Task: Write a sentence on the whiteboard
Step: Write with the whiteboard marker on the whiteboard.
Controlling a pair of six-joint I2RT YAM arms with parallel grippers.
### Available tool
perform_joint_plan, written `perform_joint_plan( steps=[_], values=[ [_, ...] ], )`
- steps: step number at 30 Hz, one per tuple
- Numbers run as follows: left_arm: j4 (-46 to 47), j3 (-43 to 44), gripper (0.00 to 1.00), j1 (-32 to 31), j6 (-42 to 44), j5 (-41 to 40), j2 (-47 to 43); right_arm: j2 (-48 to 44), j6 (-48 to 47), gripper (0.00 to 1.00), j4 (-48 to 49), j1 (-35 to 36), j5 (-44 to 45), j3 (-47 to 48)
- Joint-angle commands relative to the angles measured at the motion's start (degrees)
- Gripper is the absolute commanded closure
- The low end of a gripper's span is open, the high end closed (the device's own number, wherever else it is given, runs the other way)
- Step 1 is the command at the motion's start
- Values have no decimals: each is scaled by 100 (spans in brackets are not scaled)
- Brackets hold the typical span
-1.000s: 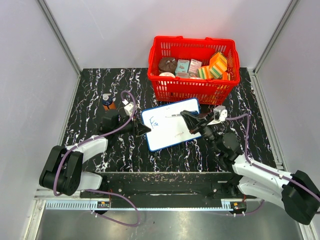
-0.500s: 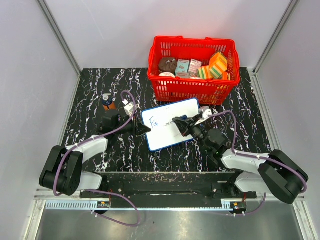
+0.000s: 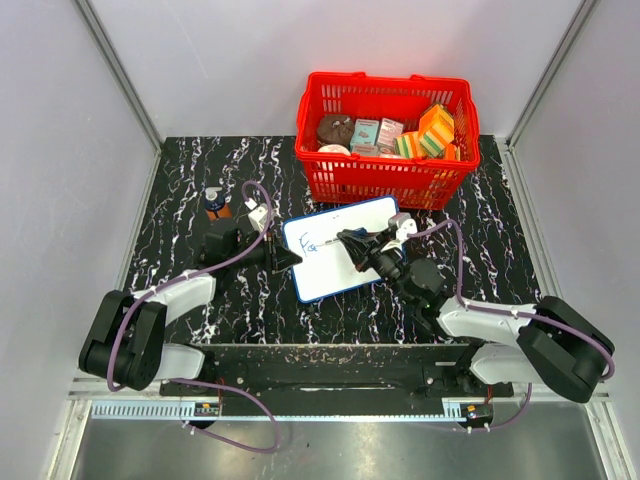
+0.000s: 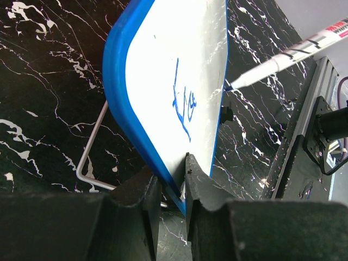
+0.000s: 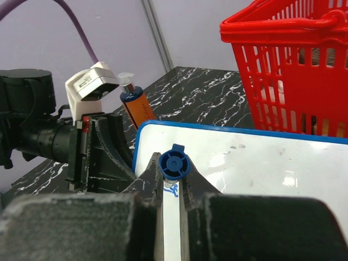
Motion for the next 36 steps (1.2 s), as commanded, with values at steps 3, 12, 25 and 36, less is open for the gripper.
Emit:
perform_joint_plan(
  steps=[3, 12, 25, 36],
  values=[
    [-33, 93, 100, 30, 802, -534, 116, 76, -278, 100, 393, 38, 585, 179],
    [-24, 84, 100, 30, 802, -525, 116, 445, -269, 100, 542, 29, 568, 347],
    [-24, 102, 100, 30, 793, -499, 142, 612, -225, 100, 647, 38, 524, 373],
    [-24, 110, 100, 30, 793, -508, 125, 507, -217, 100, 648, 38, 392, 215]
  ],
)
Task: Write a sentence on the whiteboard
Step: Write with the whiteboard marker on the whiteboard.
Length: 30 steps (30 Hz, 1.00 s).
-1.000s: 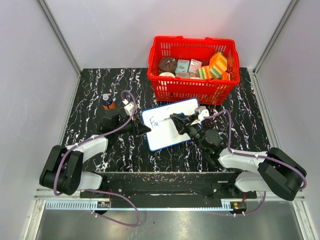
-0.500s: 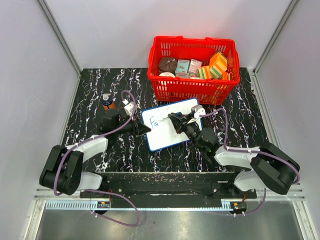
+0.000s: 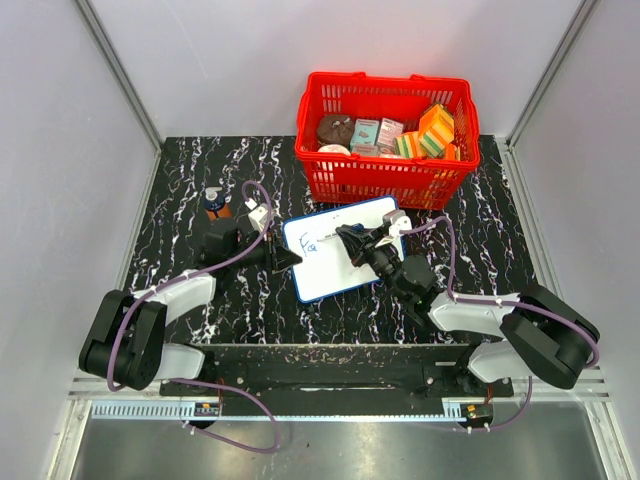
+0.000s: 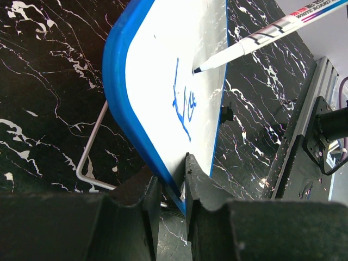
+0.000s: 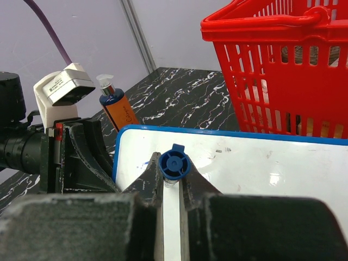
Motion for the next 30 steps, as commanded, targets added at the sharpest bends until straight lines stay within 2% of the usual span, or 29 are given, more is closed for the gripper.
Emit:
perform_joint_plan(
  steps=[1, 20, 30],
  values=[
    [-13, 86, 100, 30, 795, -510, 125, -101, -28, 100, 311, 33, -58, 14],
    [-22, 95, 100, 30, 804, -527, 107, 224, 51, 100, 434, 33, 12, -21],
    [-22, 86, 100, 30, 795, -527, 107, 84, 7, 100, 267, 33, 267, -65]
  ],
)
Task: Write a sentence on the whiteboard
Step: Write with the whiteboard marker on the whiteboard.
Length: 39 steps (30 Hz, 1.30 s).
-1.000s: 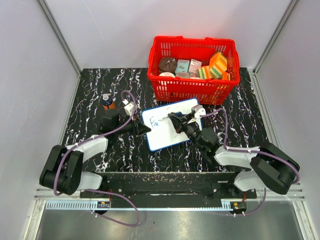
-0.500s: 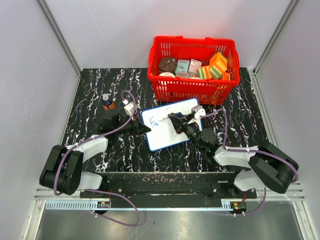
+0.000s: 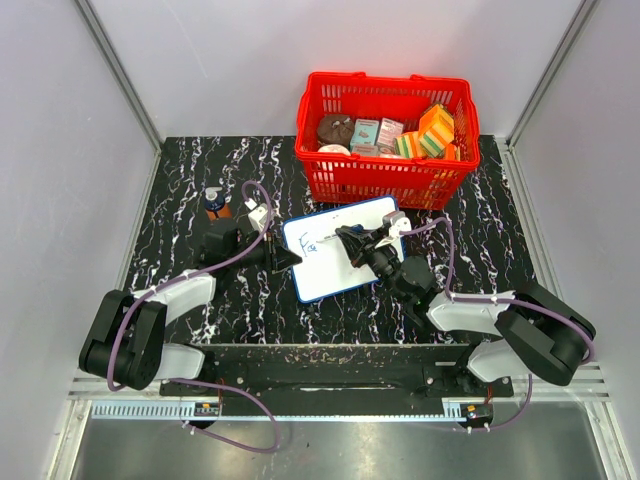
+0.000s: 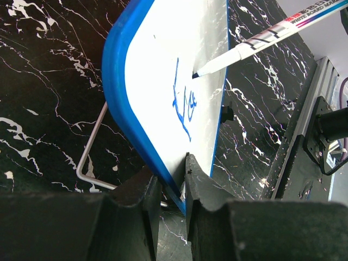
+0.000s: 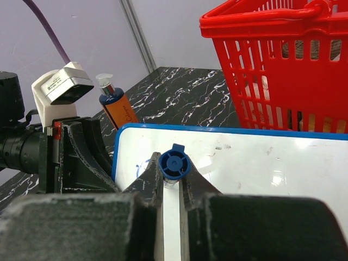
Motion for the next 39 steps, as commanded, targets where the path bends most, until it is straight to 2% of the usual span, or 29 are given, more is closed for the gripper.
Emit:
perform_joint_plan(
  steps=[1, 10, 39],
  values=[
    [0, 86, 100, 27, 795, -532, 107, -73, -76, 100, 48, 42, 280, -19],
    [0, 86, 100, 27, 795, -541, 90, -161, -120, 100, -48, 33, 508, -46],
    [9, 77, 100, 27, 795, -532, 90, -205, -15, 100, -250, 33, 386, -11]
  ],
)
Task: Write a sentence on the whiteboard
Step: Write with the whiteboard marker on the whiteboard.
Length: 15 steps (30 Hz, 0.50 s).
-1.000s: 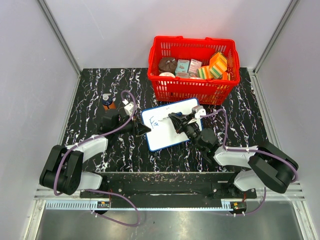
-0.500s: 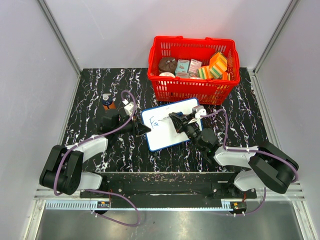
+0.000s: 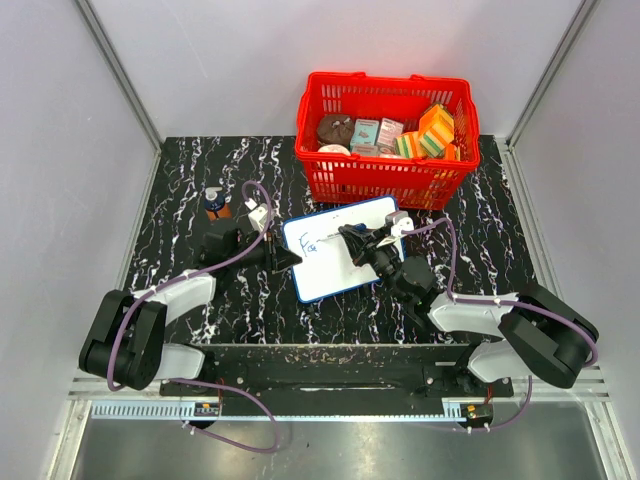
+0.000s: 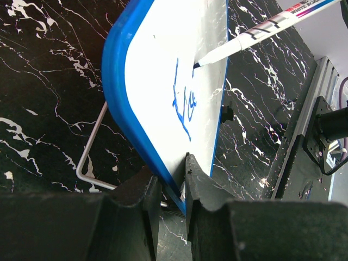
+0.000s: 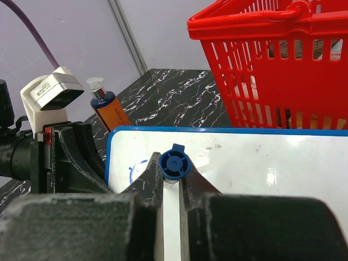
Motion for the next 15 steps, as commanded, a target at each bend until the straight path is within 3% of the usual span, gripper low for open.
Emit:
perform_joint_plan(
  steps=[1, 15],
  values=[
    [7, 77, 100, 27, 795, -541, 90, -85, -19, 100, -100, 29, 104, -4],
    [15, 86, 100, 27, 786, -523, 107, -41, 139, 100, -196, 38, -46, -74]
  ],
)
